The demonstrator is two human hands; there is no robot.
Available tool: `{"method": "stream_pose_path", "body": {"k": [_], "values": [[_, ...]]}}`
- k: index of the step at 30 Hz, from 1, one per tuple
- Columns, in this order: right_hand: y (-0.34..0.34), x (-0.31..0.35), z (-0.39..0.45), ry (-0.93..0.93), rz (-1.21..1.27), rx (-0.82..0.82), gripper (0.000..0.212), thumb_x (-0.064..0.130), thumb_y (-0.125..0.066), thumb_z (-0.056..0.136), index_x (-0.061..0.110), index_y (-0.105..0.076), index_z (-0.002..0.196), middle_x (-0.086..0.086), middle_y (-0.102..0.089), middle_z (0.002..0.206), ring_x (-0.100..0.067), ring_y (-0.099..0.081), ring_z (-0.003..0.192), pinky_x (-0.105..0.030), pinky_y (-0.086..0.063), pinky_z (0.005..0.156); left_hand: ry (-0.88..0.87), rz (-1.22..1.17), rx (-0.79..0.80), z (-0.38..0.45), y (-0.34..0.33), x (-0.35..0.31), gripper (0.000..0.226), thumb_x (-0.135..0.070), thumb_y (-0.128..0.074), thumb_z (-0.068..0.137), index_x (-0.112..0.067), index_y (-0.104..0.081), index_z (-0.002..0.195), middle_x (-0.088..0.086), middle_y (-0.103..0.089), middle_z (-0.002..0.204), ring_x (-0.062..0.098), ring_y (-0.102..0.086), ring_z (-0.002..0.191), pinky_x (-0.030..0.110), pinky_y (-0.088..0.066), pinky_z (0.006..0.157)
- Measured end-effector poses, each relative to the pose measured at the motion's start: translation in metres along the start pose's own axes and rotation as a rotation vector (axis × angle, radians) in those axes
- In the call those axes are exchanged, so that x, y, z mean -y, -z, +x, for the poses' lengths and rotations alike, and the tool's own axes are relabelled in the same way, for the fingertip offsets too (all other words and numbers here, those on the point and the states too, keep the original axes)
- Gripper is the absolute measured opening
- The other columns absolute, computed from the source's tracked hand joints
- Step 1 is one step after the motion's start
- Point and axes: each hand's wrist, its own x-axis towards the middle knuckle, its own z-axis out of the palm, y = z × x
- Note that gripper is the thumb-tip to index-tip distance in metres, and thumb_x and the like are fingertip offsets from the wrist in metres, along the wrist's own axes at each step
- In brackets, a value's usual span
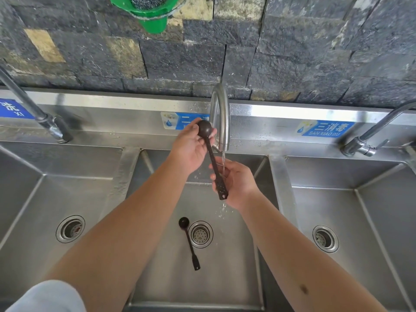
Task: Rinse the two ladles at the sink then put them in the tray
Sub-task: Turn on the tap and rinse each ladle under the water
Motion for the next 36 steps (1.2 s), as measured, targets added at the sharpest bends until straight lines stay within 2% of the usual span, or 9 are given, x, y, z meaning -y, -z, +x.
{"method": "stream_pose_path", "body": {"k": [3,8,11,17,20,23,26,31,36], "values": [[-0.004,0.007,0.005,-0.013,-0.017,0.016,0.025,0.017,-0.047,0.091,0.008,-0.068,0.102,-0.007,-0.068,0.082,-0.019,-0.054,0.059,-0.030,-0.039,0.058,-0.024,-0.004,0.023,0.003,0.000,-0.006,0.024,-0.014,-0.035,0.104,-0.013,-0.057,0.115,0.018,-0.067,0.103,0.026,-0.070,0.085,0.039,-0.051,0.092],[-0.005,0.015,0.012,-0.019,-0.076,0.023,0.026,0.020,-0.049,0.088,0.009,-0.073,0.095,-0.007,-0.070,0.083,-0.020,-0.058,0.058,-0.027,-0.044,0.055,-0.058,-0.016,0.029,0.002,0.004,-0.010,0.027,-0.018,-0.034,0.105,-0.018,-0.054,0.123,0.012,-0.069,0.105,0.025,-0.071,0.090,0.036,-0.056,0.081],[-0.006,0.019,0.015,-0.036,-0.038,0.041,0.025,0.019,-0.049,0.086,0.008,-0.070,0.093,-0.006,-0.072,0.084,-0.018,-0.059,0.057,-0.026,-0.043,0.055,-0.052,-0.044,0.053,-0.002,0.009,-0.011,0.026,-0.010,-0.038,0.102,-0.018,-0.055,0.120,0.012,-0.069,0.112,0.026,-0.071,0.095,0.038,-0.059,0.077],[-0.001,0.019,0.016,-0.006,-0.106,-0.026,0.019,0.009,-0.055,0.086,0.012,-0.068,0.100,0.003,-0.071,0.078,-0.008,-0.052,0.047,-0.018,-0.041,0.042,0.000,-0.026,0.034,-0.008,0.021,-0.007,0.022,-0.013,-0.046,0.101,-0.017,-0.057,0.120,0.009,-0.066,0.118,0.023,-0.068,0.099,0.044,-0.050,0.097],[0.002,0.006,0.012,0.063,-0.187,-0.050,0.021,0.001,-0.053,0.089,0.014,-0.068,0.097,0.002,-0.071,0.073,-0.009,-0.055,0.047,-0.017,-0.041,0.041,0.007,-0.010,0.045,-0.012,0.023,-0.001,0.031,-0.012,-0.046,0.101,-0.016,-0.049,0.131,0.007,-0.069,0.112,0.021,-0.069,0.098,0.038,-0.053,0.086],[0.008,-0.011,0.003,0.126,-0.251,-0.074,0.022,-0.004,-0.055,0.089,0.011,-0.068,0.097,-0.002,-0.069,0.076,-0.011,-0.057,0.053,-0.019,-0.044,0.043,0.023,0.072,0.092,-0.019,0.025,0.005,0.030,-0.006,-0.042,0.100,-0.018,-0.054,0.125,0.003,-0.073,0.102,0.021,-0.067,0.095,0.034,-0.055,0.083],[0.018,-0.033,-0.013,0.145,-0.258,-0.114,0.021,-0.006,-0.056,0.088,0.009,-0.068,0.096,-0.004,-0.066,0.073,-0.011,-0.057,0.055,-0.022,-0.047,0.050,0.073,0.189,0.108,-0.027,0.031,0.016,0.029,-0.003,-0.044,0.098,-0.020,-0.060,0.114,0.004,-0.070,0.102,0.023,-0.068,0.096,0.034,-0.056,0.081],[0.045,-0.075,-0.050,0.174,-0.261,-0.282,0.016,-0.005,-0.061,0.087,0.008,-0.066,0.095,-0.003,-0.064,0.067,-0.011,-0.053,0.050,-0.021,-0.044,0.048,0.184,0.309,0.169,-0.049,0.047,0.058,0.027,0.001,-0.059,0.089,-0.025,-0.061,0.099,0.005,-0.069,0.087,0.018,-0.067,0.072,0.024,-0.051,0.054],[0.079,-0.102,-0.090,0.215,-0.358,-0.440,0.016,0.000,-0.068,0.083,0.001,-0.071,0.099,-0.007,-0.062,0.064,-0.015,-0.053,0.049,-0.024,-0.044,0.047,0.284,0.331,0.207,-0.065,0.057,0.106,0.033,0.006,-0.064,0.085,-0.016,-0.054,0.106,0.006,-0.067,0.077,0.016,-0.061,0.061,0.019,-0.044,0.047]]}}
